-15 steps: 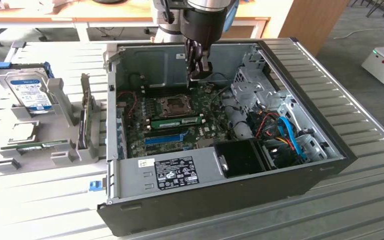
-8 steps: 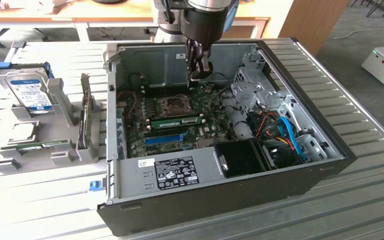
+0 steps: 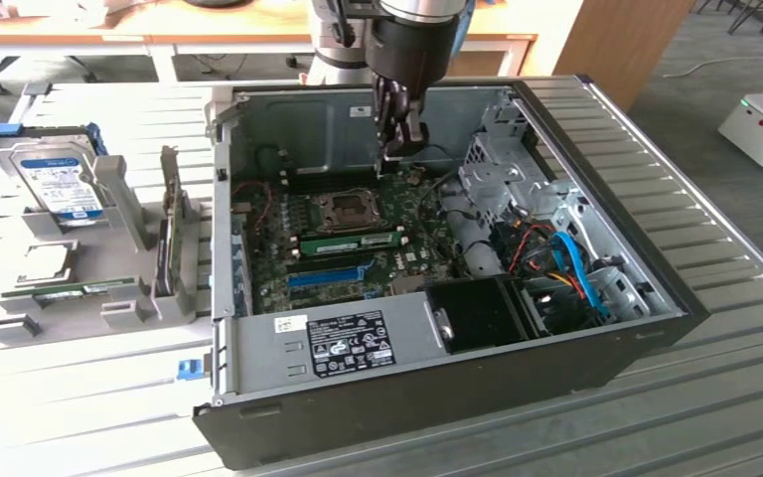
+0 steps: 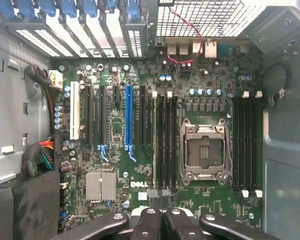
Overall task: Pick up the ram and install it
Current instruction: 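Press down the ram until it locks into place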
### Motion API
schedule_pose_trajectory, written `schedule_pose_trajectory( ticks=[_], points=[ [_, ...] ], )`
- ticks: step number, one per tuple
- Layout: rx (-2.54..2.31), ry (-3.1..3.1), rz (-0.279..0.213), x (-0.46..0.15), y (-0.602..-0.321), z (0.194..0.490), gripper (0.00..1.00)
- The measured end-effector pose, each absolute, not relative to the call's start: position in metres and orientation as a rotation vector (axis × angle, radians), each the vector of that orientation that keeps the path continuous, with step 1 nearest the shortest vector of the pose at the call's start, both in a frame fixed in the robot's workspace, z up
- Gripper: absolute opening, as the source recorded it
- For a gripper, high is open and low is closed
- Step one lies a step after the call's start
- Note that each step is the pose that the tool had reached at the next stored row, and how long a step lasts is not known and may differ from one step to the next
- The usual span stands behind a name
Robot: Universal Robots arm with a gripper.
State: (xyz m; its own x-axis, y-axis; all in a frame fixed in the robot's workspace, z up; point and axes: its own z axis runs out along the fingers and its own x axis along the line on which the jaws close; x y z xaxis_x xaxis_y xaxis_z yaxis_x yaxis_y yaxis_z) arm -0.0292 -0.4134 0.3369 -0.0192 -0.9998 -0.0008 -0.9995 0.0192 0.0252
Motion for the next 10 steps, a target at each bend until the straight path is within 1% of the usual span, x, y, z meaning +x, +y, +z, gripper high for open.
schedule_pose_trajectory(
  ticks=[10],
  points=[
    [2.187, -2.230, -0.031, -0.014, -0.413, 0.337, 0.11]
  ],
)
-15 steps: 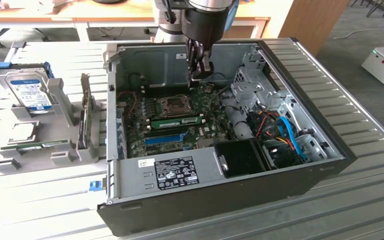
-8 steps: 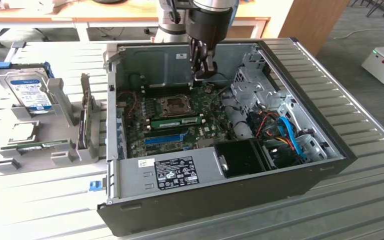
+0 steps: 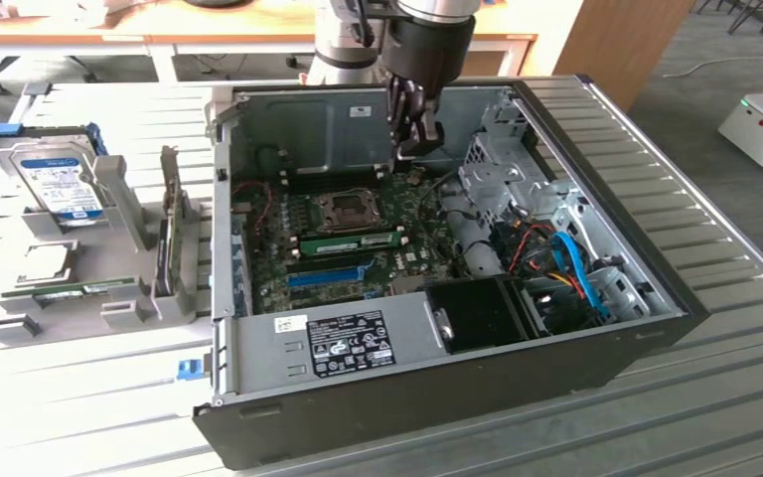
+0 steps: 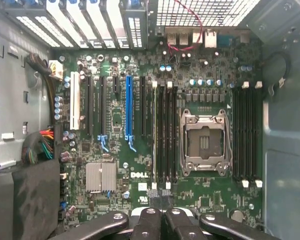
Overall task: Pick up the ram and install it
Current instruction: 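Press down the ram until it locks into place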
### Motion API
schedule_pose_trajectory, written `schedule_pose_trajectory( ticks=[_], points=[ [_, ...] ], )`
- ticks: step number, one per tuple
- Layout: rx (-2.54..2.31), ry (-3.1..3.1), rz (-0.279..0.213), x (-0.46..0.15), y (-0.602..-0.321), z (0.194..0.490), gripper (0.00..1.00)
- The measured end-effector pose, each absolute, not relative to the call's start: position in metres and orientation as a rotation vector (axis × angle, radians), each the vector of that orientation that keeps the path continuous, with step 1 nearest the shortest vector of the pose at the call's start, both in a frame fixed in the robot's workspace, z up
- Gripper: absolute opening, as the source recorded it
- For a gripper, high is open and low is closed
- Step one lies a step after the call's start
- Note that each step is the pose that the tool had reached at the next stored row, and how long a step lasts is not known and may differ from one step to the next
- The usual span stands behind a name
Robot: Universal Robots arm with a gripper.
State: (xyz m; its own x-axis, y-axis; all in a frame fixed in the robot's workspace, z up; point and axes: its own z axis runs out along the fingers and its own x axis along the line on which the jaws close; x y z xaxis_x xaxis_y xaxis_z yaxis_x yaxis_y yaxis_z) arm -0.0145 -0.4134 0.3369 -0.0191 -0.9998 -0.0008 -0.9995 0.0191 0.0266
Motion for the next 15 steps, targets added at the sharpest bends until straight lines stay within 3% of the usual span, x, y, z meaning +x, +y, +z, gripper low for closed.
schedule_pose_trajectory(
  ticks=[15],
  points=[
    [2.186, -2.229, -0.032, 0.000, -0.413, 0.337, 0.11]
  ],
)
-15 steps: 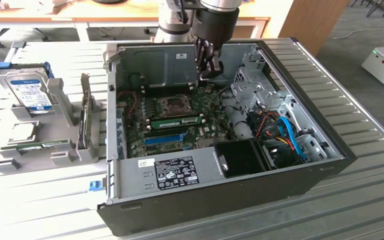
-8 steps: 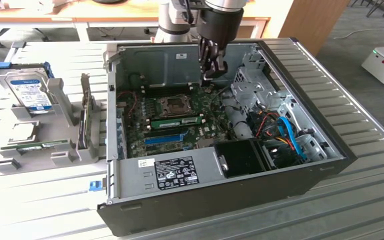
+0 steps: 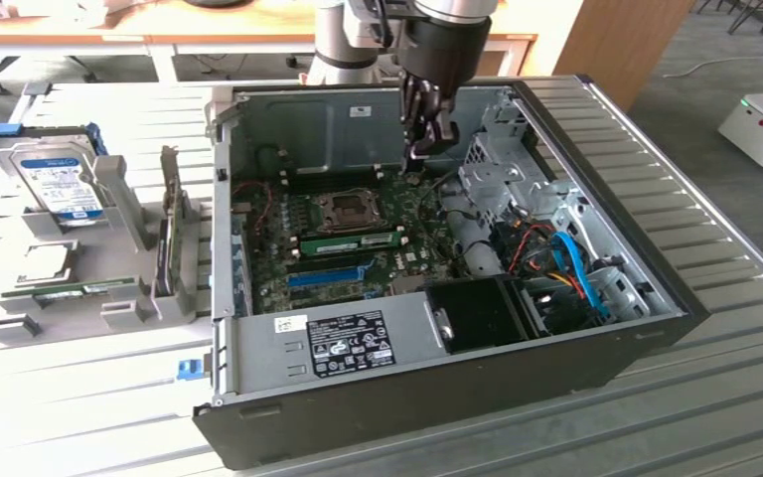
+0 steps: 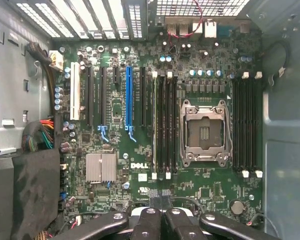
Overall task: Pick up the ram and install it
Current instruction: 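Press down the ram until it locks into place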
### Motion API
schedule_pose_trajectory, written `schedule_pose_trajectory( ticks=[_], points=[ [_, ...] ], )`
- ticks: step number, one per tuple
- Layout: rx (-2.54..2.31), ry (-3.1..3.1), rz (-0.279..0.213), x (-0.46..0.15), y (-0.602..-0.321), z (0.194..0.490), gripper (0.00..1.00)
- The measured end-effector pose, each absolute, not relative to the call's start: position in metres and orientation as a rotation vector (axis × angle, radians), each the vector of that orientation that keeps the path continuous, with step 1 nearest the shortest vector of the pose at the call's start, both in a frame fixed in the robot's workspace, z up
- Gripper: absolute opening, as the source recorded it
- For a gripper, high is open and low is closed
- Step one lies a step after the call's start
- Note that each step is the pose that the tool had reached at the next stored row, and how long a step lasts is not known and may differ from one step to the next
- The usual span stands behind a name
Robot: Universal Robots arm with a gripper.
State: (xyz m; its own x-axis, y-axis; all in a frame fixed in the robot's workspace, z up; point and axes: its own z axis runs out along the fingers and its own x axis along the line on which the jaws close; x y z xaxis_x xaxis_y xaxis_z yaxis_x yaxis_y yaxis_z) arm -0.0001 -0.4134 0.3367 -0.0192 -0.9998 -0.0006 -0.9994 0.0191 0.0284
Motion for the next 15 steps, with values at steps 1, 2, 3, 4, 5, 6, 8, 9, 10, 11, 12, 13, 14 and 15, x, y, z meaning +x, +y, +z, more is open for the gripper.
schedule_pose_trajectory(
  ticks=[1, 2, 3, 4, 5, 6, 8, 9, 10, 11, 12, 13, 14, 15],
  points=[
    [2.186, -2.229, -0.032, 0.0000, -0.4134, 0.3367, 0.11],
    [2.186, -2.229, -0.032, 0.0000, -0.4134, 0.3366, 0.11],
    [2.186, -2.229, -0.032, 0.0000, -0.4134, 0.3366, 0.11],
    [2.186, -2.229, -0.032, 0.0000, -0.4134, 0.3366, 0.11],
    [2.186, -2.229, -0.032, 0.0000, -0.4134, 0.3366, 0.11],
    [2.186, -2.229, -0.032, 0.0000, -0.4134, 0.3366, 0.11],
    [2.187, -2.229, -0.033, 0.0000, -0.4134, 0.3356, 0.11],
    [2.187, -2.229, -0.033, 0.0000, -0.4134, 0.3349, 0.11],
    [2.186, -2.229, -0.032, 0.0000, -0.4134, 0.3341, 0.11],
    [2.187, -2.229, -0.033, 0.0000, -0.4134, 0.3332, 0.11],
    [2.186, -2.229, -0.032, 0.0000, -0.4134, 0.3322, 0.11],
    [2.186, -2.229, -0.032, 0.0000, -0.4134, 0.3311, 0.11],
    [2.186, -2.229, -0.032, 0.0000, -0.4135, 0.3299, 0.11],
    [2.186, -2.229, -0.032, 0.0000, -0.4134, 0.3287, 0.11]
  ],
)
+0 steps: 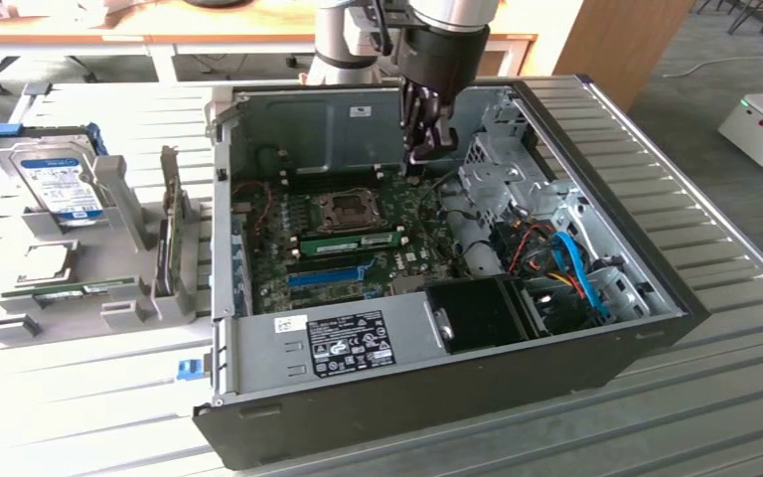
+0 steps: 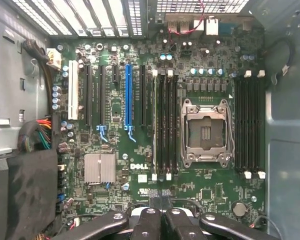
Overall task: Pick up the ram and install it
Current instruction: 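Press down the ram until it locks into place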
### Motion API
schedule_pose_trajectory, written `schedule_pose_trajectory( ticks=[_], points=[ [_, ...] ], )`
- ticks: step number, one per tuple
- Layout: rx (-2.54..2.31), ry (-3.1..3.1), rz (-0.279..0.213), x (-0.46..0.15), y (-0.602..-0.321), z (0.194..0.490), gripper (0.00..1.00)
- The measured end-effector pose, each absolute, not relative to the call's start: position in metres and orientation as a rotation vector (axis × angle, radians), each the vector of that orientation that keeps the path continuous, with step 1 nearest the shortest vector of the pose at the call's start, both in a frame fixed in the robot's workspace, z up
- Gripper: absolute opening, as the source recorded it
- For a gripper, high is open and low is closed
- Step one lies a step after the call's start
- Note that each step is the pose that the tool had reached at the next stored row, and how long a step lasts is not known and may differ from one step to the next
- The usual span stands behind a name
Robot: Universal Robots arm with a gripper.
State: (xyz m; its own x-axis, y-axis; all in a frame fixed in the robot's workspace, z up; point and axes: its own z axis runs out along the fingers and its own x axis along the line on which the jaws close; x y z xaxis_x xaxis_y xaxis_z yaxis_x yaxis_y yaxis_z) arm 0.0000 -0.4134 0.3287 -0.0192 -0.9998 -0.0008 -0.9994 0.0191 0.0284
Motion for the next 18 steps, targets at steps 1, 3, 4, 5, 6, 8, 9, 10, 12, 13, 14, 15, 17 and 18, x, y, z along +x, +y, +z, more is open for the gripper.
schedule_pose_trajectory(
  ticks=[1, 3, 4, 5, 6, 8, 9, 10, 12, 13, 14, 15, 17, 18],
  points=[
    [2.186, -2.229, -0.032, 0.000, -0.413, 0.327, 0.11],
    [2.186, -2.229, -0.032, 0.000, -0.413, 0.325, 0.11],
    [2.186, -2.229, -0.032, 0.000, -0.413, 0.324, 0.11],
    [2.186, -2.229, -0.032, 0.000, -0.413, 0.323, 0.11],
    [2.186, -2.229, -0.032, 0.000, -0.413, 0.321, 0.11],
    [2.186, -2.229, -0.032, 0.000, -0.413, 0.319, 0.11],
    [2.186, -2.229, -0.032, 0.000, -0.413, 0.318, 0.11],
    [2.186, -2.229, -0.033, 0.000, -0.413, 0.317, 0.11],
    [2.186, -2.229, -0.032, 0.000, -0.413, 0.315, 0.11],
    [2.186, -2.229, -0.032, 0.000, -0.413, 0.314, 0.11],
    [2.186, -2.229, -0.032, 0.000, -0.413, 0.313, 0.11],
    [2.186, -2.229, -0.032, 0.000, -0.413, 0.313, 0.11],
    [2.186, -2.229, -0.032, 0.000, -0.413, 0.311, 0.11],
    [2.186, -2.229, -0.032, 0.000, -0.413, 0.310, 0.11]
  ],
)
